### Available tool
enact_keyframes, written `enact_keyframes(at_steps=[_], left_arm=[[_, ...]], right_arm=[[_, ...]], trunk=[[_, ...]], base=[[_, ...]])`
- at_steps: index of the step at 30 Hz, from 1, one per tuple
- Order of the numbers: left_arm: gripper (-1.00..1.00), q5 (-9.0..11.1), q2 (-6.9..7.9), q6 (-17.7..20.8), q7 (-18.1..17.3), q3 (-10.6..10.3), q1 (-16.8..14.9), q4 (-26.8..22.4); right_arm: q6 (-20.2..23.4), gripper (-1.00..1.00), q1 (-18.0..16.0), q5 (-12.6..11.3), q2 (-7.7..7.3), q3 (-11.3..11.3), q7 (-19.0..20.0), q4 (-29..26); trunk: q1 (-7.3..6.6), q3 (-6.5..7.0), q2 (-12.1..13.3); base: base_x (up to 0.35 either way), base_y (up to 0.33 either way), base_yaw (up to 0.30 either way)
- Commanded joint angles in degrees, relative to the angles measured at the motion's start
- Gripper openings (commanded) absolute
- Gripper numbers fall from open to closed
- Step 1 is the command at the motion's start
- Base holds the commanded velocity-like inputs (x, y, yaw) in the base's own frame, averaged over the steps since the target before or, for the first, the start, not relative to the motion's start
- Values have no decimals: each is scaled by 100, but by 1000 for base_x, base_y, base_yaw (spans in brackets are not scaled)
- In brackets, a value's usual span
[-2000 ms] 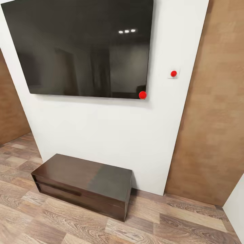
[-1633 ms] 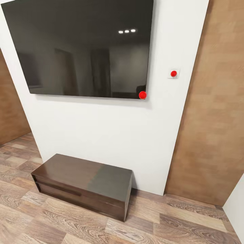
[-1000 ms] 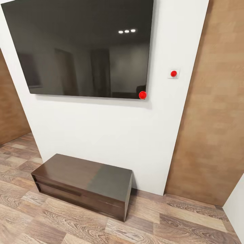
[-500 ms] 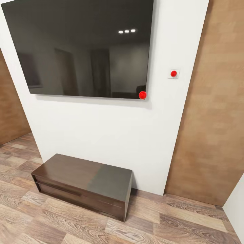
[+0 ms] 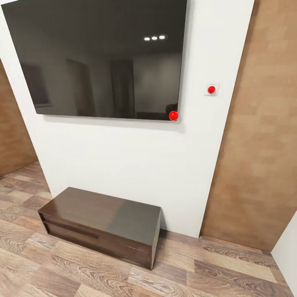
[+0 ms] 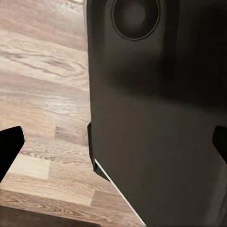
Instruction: In the bedroom, move the book from the bed onto either nightstand, and place the two sandals side by side next to the bed.
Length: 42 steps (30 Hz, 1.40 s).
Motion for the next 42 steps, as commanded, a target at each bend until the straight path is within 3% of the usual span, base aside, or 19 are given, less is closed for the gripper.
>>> enact_keyframes(at_steps=[1,29,42], left_arm=[[100,6,11,-3,0,1,2,0],[100,44,50,-3,-3,1,9,0],[100,57,52,-5,-4,1,9,0]], right_arm=[[8,100,-14,4,-7,1,1,-6],[41,100,-64,21,-12,24,22,-22],[46,100,-71,49,-6,176,23,-27]], trunk=[[0,-4,-2],[0,-4,-2],[0,-4,-2]], base=[[0,0,51],[0,0,214],[0,0,276]])
